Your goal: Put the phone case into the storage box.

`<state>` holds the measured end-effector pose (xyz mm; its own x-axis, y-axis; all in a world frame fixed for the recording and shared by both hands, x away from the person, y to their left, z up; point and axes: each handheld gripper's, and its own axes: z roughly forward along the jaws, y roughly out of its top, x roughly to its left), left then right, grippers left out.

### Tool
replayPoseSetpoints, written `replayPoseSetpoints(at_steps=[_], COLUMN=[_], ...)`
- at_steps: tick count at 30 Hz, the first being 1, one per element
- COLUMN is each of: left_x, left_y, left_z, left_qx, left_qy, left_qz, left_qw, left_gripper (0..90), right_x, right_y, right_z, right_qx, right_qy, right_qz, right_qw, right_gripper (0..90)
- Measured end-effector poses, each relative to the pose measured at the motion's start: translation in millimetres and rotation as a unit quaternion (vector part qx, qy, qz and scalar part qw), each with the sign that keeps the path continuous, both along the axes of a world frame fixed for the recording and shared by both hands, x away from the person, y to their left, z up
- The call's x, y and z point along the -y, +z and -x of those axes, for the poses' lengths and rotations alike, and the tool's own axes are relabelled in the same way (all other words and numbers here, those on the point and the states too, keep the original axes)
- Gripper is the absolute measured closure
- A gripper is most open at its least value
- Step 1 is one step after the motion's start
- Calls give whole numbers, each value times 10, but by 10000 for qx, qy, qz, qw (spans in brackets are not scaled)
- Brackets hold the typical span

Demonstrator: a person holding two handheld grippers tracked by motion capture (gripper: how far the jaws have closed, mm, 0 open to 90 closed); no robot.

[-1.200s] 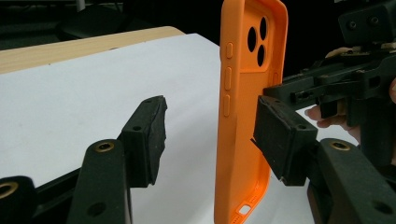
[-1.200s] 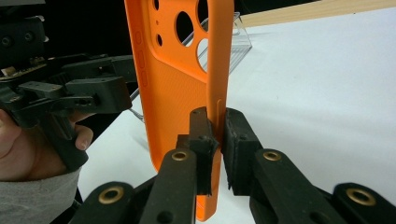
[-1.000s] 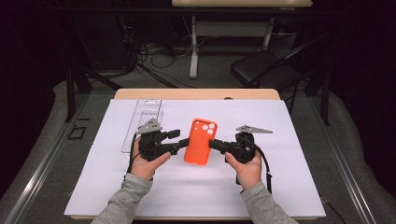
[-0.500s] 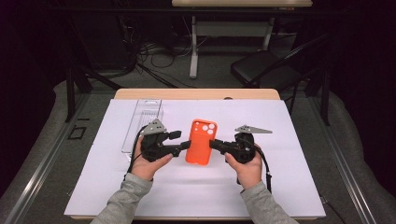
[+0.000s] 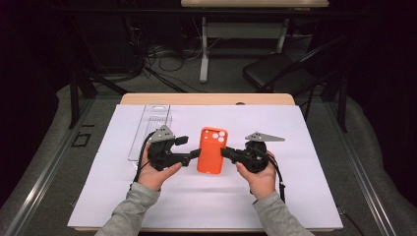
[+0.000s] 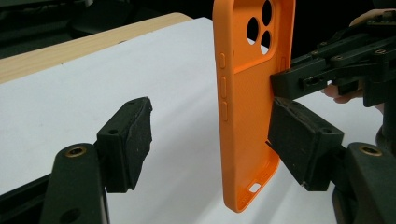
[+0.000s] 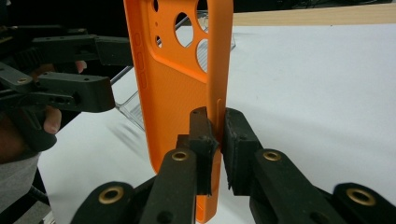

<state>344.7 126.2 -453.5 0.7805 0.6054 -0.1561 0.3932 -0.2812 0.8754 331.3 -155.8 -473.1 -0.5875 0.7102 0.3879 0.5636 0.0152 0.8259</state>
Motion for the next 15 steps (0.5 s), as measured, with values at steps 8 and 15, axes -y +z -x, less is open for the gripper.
replayPoseSetpoints(at_steps=[8,15], left_x=[16,9], left_y=[30,40], left_z=[24,26], left_qx=[118,145], left_qy=[37,74], left_qz=[-130,-195], left_qw=[9998,9997], left_gripper=[301,301], right_x=[-29,-69], right_y=[5,10], right_z=[19,41], right_qx=[114,277], right_qy=[-29,-42], right_qz=[242,509], right_qw=[9996,9983], right_gripper=[827,827])
